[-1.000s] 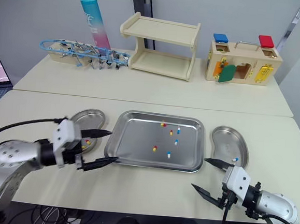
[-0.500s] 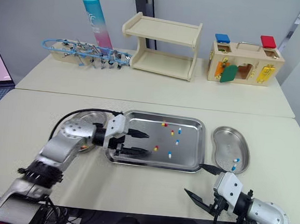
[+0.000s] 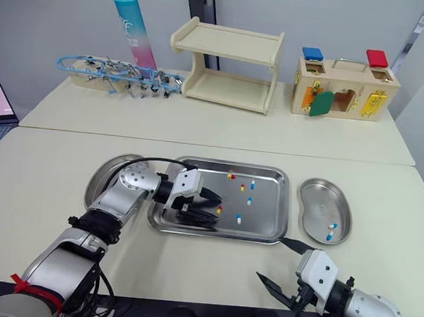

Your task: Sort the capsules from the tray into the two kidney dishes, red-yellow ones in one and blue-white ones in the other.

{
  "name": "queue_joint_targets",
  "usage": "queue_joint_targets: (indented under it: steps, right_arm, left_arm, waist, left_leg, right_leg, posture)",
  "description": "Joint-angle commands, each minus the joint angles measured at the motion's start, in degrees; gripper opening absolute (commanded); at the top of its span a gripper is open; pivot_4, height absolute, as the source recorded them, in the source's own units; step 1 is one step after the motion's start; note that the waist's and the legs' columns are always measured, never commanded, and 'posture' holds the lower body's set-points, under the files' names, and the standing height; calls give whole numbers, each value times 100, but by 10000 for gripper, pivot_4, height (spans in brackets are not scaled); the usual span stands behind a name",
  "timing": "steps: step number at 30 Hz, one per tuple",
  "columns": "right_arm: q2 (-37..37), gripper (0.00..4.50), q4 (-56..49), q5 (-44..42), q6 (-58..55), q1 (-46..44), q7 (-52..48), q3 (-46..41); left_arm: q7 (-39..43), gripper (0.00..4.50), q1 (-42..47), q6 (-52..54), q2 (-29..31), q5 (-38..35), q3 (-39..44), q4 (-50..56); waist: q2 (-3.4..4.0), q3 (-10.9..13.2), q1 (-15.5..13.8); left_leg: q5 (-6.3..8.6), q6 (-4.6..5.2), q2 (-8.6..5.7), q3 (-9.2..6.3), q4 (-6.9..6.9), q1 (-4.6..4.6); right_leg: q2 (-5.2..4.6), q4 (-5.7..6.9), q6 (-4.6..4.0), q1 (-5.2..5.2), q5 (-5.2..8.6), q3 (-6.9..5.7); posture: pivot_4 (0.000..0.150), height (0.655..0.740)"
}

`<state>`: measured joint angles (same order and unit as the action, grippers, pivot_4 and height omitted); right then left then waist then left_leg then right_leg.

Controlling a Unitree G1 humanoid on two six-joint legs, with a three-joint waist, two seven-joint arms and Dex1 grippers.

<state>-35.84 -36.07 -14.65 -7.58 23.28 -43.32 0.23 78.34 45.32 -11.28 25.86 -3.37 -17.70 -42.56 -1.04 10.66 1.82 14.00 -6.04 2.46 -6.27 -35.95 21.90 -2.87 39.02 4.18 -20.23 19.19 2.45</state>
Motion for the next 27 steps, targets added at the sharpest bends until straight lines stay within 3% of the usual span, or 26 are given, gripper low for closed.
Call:
queue_joint_targets:
  steps: [1,10,13,17,19,27]
  right_arm:
    - [-19,45000,-276,-27,-48,30,45,11]
    - [-44,45000,-369,-29,-186,12,77,12]
    - [-50,45000,-383,-47,-242,-42,94,5]
    - [-53,45000,-377,-64,-295,-96,92,4]
    - [-56,45000,-374,-80,-318,-130,84,-4]
    - [-46,45000,-356,-101,-352,-272,65,-3]
  left_arm:
    - [94,26621,165,-243,-116,176,-51,-263]
    - [259,26621,221,-538,-221,413,-129,-614]
    - [333,20974,154,-558,-184,448,-159,-660]
    - [363,8117,138,-526,-163,470,-163,-708]
    - [379,4220,138,-496,-151,464,-154,-713]
    - [407,4215,194,-110,-125,123,132,-253]
  waist:
    - [0,0,1]
    - [-1,-1,1]
    - [-1,-1,1]
    - [-1,-4,1]
    - [-1,-5,2]
    - [-1,-5,4]
  left_leg:
    - [0,0,0,0,0,0]
    - [0,0,0,-1,0,-1]
    - [0,0,0,0,0,-2]
    - [0,0,0,-1,-1,-6]
    - [0,0,0,-1,-1,-8]
    - [0,0,0,-1,-1,-7]
  right_leg:
    - [0,0,0,0,0,0]
    - [0,0,0,2,0,0]
    - [0,0,0,2,0,0]
    - [0,1,1,6,0,0]
    - [0,2,1,7,0,0]
    - [0,2,1,6,0,0]
  posture:
    - [1500,7400]
    - [1500,7400]
    - [1500,7400]
    - [1500,7400]
    - [1500,7400]
    - [1500,7400]
